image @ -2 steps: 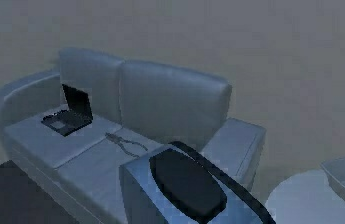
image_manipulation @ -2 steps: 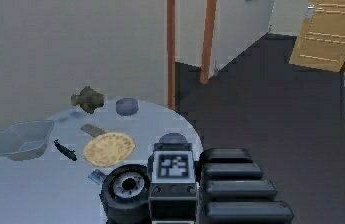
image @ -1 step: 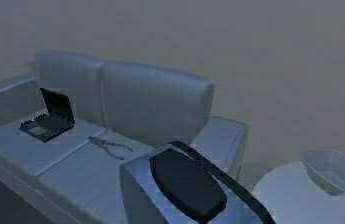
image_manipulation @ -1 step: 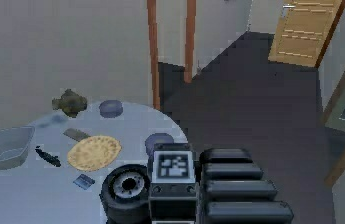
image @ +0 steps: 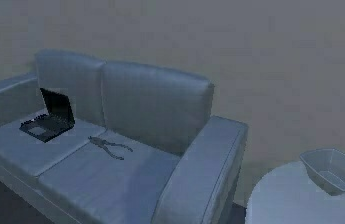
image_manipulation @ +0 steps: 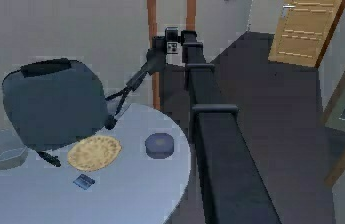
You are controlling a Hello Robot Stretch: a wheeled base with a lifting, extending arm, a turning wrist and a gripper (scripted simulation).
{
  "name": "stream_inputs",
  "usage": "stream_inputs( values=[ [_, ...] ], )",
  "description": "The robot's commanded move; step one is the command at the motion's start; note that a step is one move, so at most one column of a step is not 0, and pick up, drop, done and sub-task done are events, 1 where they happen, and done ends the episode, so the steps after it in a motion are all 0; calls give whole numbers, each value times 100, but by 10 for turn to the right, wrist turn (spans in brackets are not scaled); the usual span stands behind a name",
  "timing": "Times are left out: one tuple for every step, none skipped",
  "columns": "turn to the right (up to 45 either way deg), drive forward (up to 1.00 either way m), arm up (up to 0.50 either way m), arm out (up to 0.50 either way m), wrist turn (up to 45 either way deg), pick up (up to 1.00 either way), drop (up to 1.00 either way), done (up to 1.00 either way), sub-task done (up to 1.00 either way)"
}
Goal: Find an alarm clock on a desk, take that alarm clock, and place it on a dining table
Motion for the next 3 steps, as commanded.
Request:
stream_inputs(
  values=[
    [0, 0, 0, 0, 390, 0, 0, 0, 0],
    [0, 0, -8, 0, 0, 0, 0, 0, 0],
    [0, 0, -32, 0, 0, 0, 0, 0, 0]
  ],
)
